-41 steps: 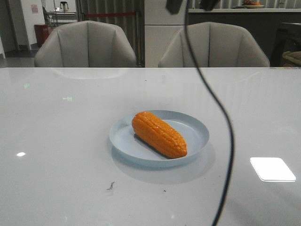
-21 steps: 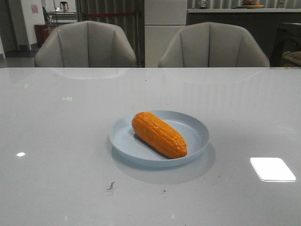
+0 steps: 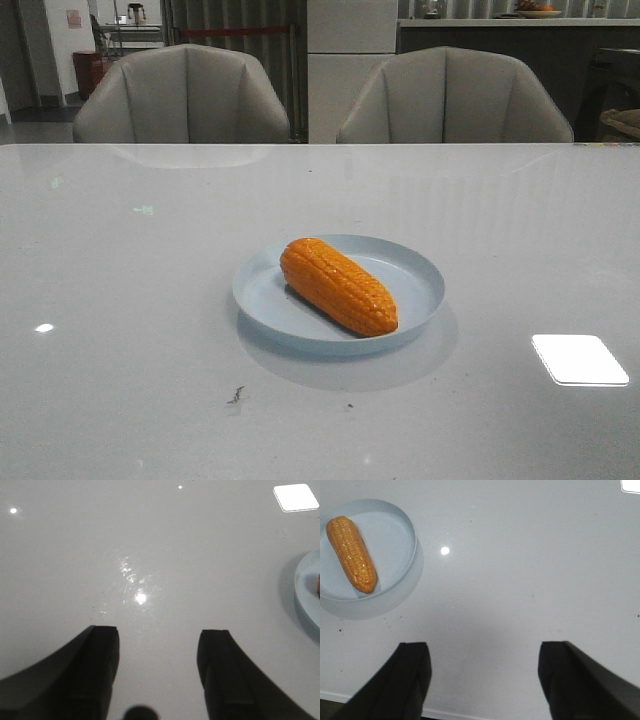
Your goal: Place corn on plate with both arms
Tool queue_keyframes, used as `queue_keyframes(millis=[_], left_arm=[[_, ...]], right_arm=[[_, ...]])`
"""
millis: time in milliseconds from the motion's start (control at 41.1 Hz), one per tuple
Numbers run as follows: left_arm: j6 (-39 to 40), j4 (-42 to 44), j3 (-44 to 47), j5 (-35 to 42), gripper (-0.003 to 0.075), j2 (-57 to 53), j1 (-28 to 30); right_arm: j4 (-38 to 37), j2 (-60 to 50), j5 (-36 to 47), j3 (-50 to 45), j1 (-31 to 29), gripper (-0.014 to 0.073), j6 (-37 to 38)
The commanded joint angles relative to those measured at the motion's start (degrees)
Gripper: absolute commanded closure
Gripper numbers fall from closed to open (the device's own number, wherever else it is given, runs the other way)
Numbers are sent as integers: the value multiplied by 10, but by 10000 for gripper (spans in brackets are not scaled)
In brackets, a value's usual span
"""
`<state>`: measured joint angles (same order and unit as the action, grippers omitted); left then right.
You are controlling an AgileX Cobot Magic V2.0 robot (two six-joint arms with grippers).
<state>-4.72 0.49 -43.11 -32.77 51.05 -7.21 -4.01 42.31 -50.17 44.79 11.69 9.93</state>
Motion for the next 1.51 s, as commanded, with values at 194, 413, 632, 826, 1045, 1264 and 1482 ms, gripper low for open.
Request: queue_keyframes(millis=[194, 413, 632, 826, 1045, 1264, 1482], left_arm=[[6, -5, -15, 39, 300, -7, 0], [6, -5, -15, 39, 300, -7, 0], [6, -5, -15, 39, 300, -7, 0], [6, -5, -13, 41, 317, -7, 0], [6, -5, 30, 80, 538, -59, 0], [6, -5, 169, 260, 626, -169, 0], [6, -5, 364, 466, 626, -303, 0]], right_arm=[[-1, -5, 40, 15, -3, 31, 2], [-1, -5, 40, 15, -3, 31, 2], [-1, -5, 40, 15, -3, 31, 2], [-1, -5, 40, 15, -3, 31, 2], [-1, -5, 40, 15, -3, 31, 2], [-1, -5, 40, 15, -3, 31, 2], [-1, -5, 40, 15, -3, 31, 2]])
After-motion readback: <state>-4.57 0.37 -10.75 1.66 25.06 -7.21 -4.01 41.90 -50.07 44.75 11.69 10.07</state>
